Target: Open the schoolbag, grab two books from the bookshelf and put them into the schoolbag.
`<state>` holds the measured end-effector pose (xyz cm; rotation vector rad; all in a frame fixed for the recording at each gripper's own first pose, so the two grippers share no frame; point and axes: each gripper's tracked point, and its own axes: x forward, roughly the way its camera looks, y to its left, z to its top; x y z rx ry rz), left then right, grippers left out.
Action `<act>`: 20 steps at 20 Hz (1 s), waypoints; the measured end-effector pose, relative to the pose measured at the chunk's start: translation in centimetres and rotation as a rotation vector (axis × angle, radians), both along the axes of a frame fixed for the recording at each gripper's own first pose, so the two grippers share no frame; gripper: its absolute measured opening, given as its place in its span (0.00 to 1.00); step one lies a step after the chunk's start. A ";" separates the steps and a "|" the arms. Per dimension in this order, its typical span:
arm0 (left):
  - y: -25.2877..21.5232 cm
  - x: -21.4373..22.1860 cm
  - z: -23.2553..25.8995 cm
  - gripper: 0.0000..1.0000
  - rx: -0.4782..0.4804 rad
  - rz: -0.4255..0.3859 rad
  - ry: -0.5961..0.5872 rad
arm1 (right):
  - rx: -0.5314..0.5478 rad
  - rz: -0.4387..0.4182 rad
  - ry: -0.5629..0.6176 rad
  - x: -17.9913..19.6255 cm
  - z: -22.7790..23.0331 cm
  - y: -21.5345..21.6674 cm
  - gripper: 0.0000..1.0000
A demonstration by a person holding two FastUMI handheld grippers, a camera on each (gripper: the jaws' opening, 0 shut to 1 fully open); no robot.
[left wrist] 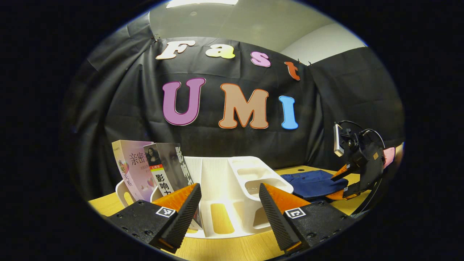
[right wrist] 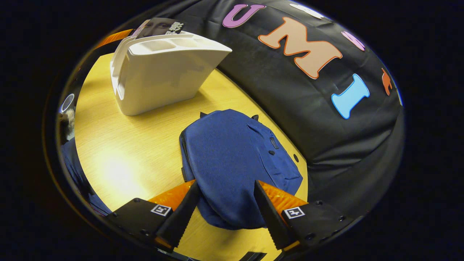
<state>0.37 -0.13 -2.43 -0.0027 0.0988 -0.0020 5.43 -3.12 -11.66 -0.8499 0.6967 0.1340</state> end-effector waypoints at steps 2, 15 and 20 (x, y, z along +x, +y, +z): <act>0.0 0.0 -0.2 0.93 -0.005 0.001 0.007 | 0.006 0.002 -0.001 0.2 0.4 0.1 1.00; -0.1 0.0 -0.3 0.93 -0.011 0.000 0.015 | -0.127 0.065 -0.014 0.4 -0.4 0.7 0.87; -0.5 0.0 -0.6 0.93 -0.021 -0.010 0.021 | -0.058 0.026 -0.013 0.9 -0.1 0.6 0.87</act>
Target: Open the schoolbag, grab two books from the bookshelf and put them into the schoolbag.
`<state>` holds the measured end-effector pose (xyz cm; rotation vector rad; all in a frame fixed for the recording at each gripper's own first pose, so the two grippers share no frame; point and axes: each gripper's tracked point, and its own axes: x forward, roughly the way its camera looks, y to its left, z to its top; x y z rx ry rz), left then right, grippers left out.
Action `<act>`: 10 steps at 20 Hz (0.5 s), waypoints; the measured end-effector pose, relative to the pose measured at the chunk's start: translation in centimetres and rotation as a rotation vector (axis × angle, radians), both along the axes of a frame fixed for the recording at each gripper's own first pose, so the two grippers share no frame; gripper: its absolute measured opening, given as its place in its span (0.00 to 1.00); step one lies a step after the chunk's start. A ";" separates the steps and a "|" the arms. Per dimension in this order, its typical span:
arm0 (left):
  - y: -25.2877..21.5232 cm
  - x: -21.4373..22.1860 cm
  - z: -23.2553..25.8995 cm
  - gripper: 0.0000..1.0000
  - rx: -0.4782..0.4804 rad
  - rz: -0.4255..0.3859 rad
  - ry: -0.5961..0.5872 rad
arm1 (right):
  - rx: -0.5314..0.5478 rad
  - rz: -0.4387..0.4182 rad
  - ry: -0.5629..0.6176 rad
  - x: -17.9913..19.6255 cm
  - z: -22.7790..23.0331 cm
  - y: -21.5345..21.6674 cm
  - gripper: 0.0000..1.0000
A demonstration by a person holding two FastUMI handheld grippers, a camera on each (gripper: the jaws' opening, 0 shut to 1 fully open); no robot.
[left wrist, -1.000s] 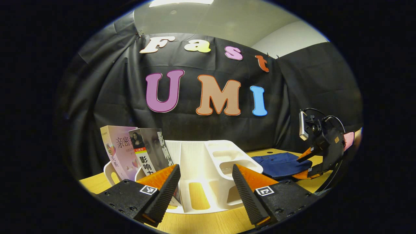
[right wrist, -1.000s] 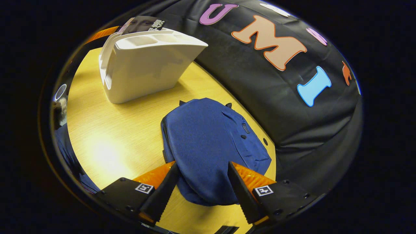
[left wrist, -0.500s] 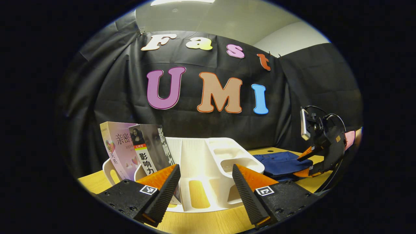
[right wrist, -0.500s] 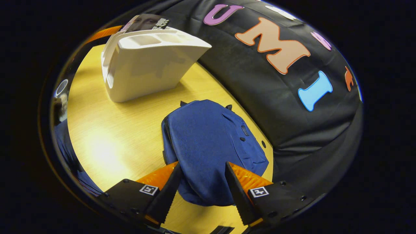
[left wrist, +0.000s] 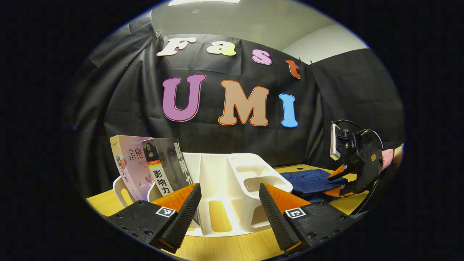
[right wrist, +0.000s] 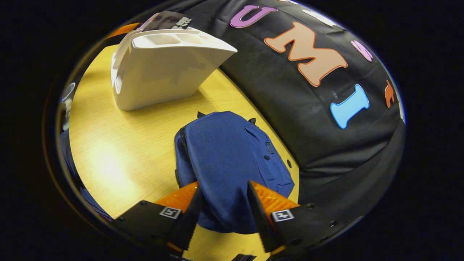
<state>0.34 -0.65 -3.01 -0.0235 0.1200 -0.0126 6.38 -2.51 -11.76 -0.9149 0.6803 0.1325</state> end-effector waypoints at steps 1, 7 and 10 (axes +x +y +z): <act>0.0 0.0 0.0 0.93 -0.003 0.000 0.002 | -0.001 -0.013 0.002 0.1 -0.4 -0.2 0.75; -0.2 0.0 -0.2 0.93 -0.007 -0.003 0.007 | -0.041 -0.021 -0.004 -0.1 -0.2 0.0 0.27; -0.4 0.0 -0.2 0.96 -0.014 -0.008 0.009 | -0.046 -0.018 -0.005 0.0 0.3 0.0 0.13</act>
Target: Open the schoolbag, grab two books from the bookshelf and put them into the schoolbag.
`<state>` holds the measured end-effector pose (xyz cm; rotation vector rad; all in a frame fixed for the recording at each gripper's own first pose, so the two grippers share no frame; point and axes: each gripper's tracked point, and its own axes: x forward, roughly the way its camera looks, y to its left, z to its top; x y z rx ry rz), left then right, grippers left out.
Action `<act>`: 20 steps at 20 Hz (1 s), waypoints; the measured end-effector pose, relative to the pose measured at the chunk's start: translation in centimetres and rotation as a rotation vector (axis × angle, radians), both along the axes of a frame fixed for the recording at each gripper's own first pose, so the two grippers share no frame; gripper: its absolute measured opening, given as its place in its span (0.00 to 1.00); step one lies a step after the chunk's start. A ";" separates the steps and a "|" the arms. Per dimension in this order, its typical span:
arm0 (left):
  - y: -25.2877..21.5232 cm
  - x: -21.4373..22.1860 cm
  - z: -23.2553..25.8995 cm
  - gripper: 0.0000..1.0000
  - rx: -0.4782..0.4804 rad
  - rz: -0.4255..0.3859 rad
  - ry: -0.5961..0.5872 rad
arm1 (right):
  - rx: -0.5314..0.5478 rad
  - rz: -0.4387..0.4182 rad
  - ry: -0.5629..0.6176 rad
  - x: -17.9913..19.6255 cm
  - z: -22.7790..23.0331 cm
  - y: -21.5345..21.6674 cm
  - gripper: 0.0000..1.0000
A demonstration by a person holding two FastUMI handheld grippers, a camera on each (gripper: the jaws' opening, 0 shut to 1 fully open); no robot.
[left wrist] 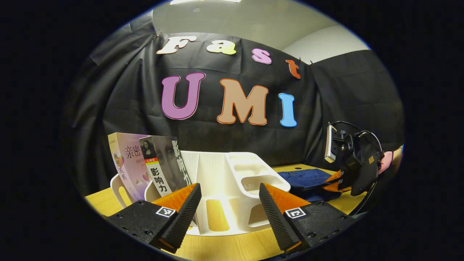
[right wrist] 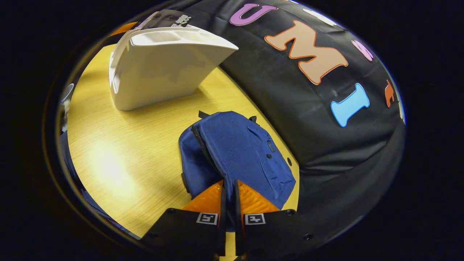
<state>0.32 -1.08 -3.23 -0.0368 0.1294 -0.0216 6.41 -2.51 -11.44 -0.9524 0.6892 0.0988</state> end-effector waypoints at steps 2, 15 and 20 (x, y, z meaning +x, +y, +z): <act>0.0 0.0 0.0 0.93 0.001 0.000 0.000 | -0.007 -0.017 0.029 -0.2 -0.2 -0.2 0.07; 1.5 -0.5 1.5 0.93 -0.009 0.029 0.003 | 0.060 -0.002 -0.120 1.9 5.7 -0.7 0.02; 2.4 -0.9 2.8 0.90 0.016 0.001 0.059 | 0.062 -0.011 -0.118 2.8 6.9 -0.9 0.03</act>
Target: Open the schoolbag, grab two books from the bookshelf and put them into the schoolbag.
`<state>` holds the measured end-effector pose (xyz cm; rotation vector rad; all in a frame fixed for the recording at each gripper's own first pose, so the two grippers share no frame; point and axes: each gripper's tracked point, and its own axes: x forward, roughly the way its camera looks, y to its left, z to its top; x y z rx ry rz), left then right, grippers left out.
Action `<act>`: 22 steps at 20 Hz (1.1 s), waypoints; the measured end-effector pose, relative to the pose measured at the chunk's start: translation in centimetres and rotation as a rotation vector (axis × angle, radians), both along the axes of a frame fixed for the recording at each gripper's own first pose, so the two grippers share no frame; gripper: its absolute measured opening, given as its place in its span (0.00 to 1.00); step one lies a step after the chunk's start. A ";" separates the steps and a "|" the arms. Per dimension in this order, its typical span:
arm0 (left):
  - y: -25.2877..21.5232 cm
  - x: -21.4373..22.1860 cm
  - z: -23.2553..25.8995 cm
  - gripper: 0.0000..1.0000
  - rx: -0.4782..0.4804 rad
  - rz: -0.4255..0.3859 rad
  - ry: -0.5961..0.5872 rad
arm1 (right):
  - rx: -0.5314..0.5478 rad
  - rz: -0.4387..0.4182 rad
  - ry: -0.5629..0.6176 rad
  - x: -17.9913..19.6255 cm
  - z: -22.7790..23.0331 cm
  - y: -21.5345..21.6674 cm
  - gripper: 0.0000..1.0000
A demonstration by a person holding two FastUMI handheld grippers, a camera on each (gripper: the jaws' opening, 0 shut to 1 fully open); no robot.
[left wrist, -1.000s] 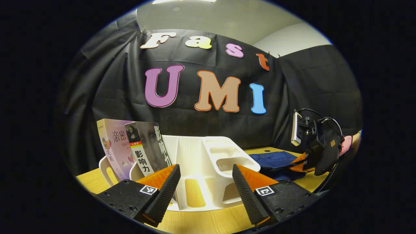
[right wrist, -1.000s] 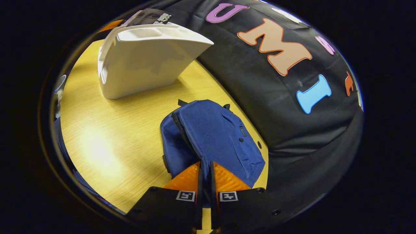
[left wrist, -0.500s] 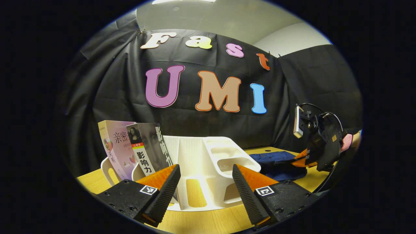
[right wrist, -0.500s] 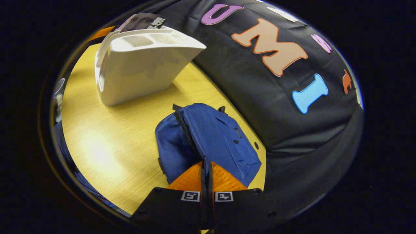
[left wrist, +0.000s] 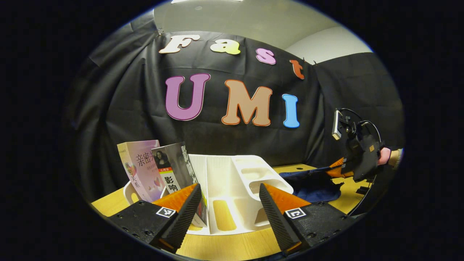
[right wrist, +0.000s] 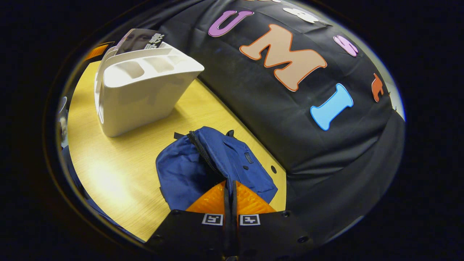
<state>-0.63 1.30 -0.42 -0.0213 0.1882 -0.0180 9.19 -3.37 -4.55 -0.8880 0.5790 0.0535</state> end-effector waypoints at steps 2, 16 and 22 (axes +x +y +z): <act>0.3 0.2 1.2 0.93 0.019 -0.023 0.035 | 0.004 0.006 0.007 0.3 0.3 0.1 0.03; 11.5 8.5 6.7 0.92 0.014 0.016 0.472 | 0.101 0.024 0.074 0.5 -0.1 -0.3 0.04; 14.5 11.4 1.2 0.88 -0.048 0.066 0.750 | 0.111 0.002 0.076 0.7 0.1 -0.5 0.05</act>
